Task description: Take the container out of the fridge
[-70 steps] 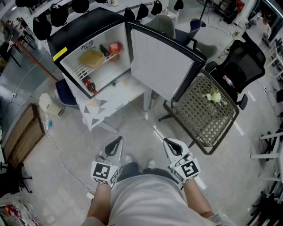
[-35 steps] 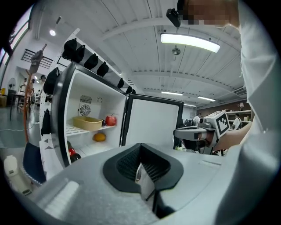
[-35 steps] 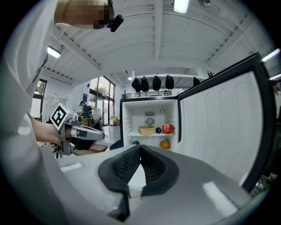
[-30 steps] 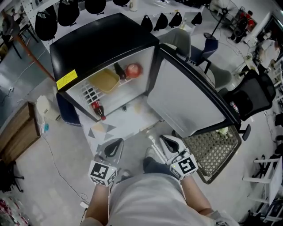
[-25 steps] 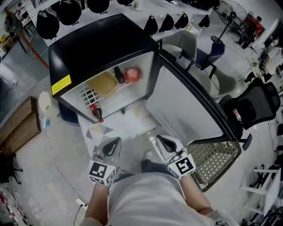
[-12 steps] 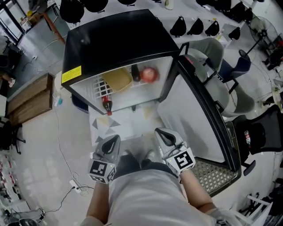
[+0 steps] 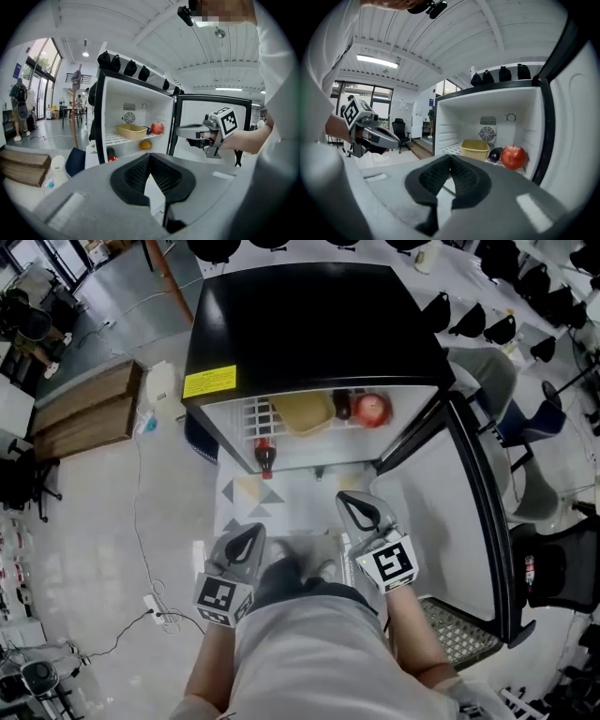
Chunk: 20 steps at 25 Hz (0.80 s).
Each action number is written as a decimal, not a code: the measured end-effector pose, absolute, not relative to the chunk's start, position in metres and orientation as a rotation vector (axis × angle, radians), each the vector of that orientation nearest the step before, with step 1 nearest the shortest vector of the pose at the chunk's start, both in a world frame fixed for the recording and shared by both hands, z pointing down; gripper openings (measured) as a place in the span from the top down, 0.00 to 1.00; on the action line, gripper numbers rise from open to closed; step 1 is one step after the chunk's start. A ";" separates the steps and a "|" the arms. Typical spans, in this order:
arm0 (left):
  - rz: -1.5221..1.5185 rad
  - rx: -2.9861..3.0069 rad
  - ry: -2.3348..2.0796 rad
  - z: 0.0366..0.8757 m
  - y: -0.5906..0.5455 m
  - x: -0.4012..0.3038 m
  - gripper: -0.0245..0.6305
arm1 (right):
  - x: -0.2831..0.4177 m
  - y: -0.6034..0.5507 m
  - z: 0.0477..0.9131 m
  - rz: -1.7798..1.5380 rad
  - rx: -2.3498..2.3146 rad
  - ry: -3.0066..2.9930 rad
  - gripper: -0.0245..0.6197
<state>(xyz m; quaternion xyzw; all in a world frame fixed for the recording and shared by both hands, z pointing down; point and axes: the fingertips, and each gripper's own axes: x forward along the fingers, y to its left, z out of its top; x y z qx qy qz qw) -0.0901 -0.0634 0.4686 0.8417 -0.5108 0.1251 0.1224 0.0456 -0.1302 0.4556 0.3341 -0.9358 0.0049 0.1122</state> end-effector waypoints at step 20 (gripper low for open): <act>0.285 2.341 -1.620 0.485 -0.103 -0.193 0.95 | -0.054 -0.241 0.472 -0.241 0.862 -2.556 0.76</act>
